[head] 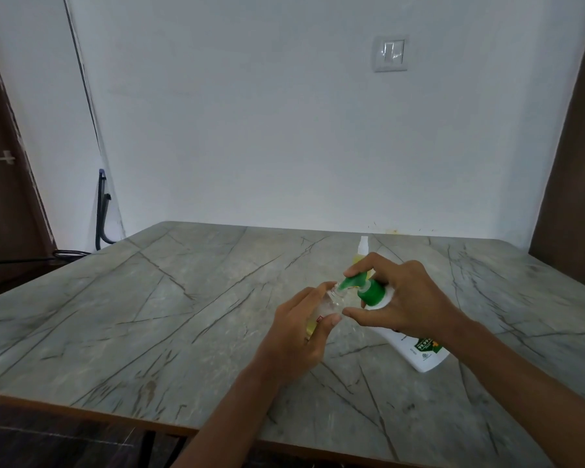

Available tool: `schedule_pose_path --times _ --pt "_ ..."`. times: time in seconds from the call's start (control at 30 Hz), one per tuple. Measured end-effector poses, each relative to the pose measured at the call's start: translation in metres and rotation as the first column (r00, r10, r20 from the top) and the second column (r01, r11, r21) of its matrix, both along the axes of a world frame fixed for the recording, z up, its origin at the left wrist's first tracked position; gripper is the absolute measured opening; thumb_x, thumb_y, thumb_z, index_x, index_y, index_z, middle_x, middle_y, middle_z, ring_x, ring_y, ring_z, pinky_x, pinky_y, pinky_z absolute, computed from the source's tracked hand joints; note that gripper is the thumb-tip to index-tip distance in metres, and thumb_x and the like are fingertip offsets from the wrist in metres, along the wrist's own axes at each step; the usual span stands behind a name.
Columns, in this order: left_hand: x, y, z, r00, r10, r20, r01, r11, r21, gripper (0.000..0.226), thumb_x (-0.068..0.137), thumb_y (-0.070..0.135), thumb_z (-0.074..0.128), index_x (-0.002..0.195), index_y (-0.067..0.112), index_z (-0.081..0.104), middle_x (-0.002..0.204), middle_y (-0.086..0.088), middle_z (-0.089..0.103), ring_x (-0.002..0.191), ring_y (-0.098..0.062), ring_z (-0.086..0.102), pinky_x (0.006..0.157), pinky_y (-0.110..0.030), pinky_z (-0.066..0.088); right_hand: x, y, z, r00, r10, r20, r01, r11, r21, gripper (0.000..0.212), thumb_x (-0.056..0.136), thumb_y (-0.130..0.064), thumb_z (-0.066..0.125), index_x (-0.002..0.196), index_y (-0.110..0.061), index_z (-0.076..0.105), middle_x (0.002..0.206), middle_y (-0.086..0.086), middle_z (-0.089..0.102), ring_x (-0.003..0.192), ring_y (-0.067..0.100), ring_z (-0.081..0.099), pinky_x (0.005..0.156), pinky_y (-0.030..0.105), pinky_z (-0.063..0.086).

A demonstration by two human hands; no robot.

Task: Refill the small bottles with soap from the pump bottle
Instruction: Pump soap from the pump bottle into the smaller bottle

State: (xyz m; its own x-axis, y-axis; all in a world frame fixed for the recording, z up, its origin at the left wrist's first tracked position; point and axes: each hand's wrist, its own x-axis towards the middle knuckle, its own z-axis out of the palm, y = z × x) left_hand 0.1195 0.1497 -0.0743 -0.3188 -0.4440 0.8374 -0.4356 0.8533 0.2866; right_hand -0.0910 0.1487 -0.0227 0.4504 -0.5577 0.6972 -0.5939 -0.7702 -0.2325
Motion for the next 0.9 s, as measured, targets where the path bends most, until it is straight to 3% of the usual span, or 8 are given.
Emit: schedule_pose_path --times 0.13,0.4,0.57,0.77,0.9 --pt "0.0 -0.0004 0.0007 1.0 -0.008 -0.005 0.008 1.0 0.001 0.041 0.092 0.02 0.061 0.127 0.001 0.055 0.105 -0.005 0.065 0.091 -0.004 0.058 0.08 -0.011 0.047 0.0003 0.0001 -0.0007 1.0 -0.02 -0.011 0.02 1.0 0.0 0.045 0.072 -0.061 0.074 0.108 -0.047 0.05 0.074 -0.01 0.07 0.06 0.009 0.064 0.056 0.03 0.052" --pt "-0.0004 -0.0018 0.0001 0.999 -0.009 -0.048 0.009 1.0 0.004 0.041 0.092 0.021 0.061 0.127 0.001 0.054 0.106 -0.005 0.065 0.093 -0.004 0.06 0.079 -0.01 0.048 0.0011 0.0035 -0.0001 0.989 -0.089 -0.118 0.084 0.995 -0.045 0.063 0.076 -0.059 0.072 0.131 -0.049 0.042 0.092 -0.022 0.067 0.068 0.003 0.063 0.063 0.019 0.052" --pt "-0.0003 -0.0009 0.0016 0.998 -0.019 -0.058 0.02 1.0 0.002 0.041 0.092 0.021 0.062 0.127 0.001 0.055 0.105 -0.004 0.065 0.091 -0.005 0.061 0.076 -0.013 0.051 -0.0004 0.0024 0.0005 0.993 -0.068 -0.096 0.064 0.997 -0.044 0.057 0.075 -0.057 0.074 0.124 -0.047 0.046 0.094 -0.019 0.069 0.069 0.003 0.064 0.063 0.023 0.053" --pt "0.0006 -0.0012 0.0018 0.999 -0.011 -0.045 0.011 1.0 -0.01 0.045 0.091 0.022 0.063 0.128 -0.003 0.055 0.109 -0.008 0.068 0.094 -0.006 0.063 0.076 -0.011 0.051 0.0006 0.0 0.0031 0.998 -0.032 -0.047 0.031 0.999 -0.013 0.05 0.073 -0.058 0.074 0.116 -0.048 0.049 0.07 -0.009 0.067 0.056 0.011 0.059 0.054 0.027 0.049" --pt "0.0001 -0.0005 0.0015 1.0 -0.012 -0.017 0.012 1.0 -0.016 0.046 0.092 0.024 0.062 0.129 -0.001 0.054 0.109 -0.008 0.069 0.09 -0.008 0.064 0.075 -0.012 0.053 -0.0012 -0.0026 0.0008 1.0 0.007 0.02 -0.007 1.0 0.001 0.043 0.073 -0.049 0.081 0.108 -0.04 0.057 0.073 -0.011 0.069 0.057 0.011 0.062 0.052 0.028 0.051"
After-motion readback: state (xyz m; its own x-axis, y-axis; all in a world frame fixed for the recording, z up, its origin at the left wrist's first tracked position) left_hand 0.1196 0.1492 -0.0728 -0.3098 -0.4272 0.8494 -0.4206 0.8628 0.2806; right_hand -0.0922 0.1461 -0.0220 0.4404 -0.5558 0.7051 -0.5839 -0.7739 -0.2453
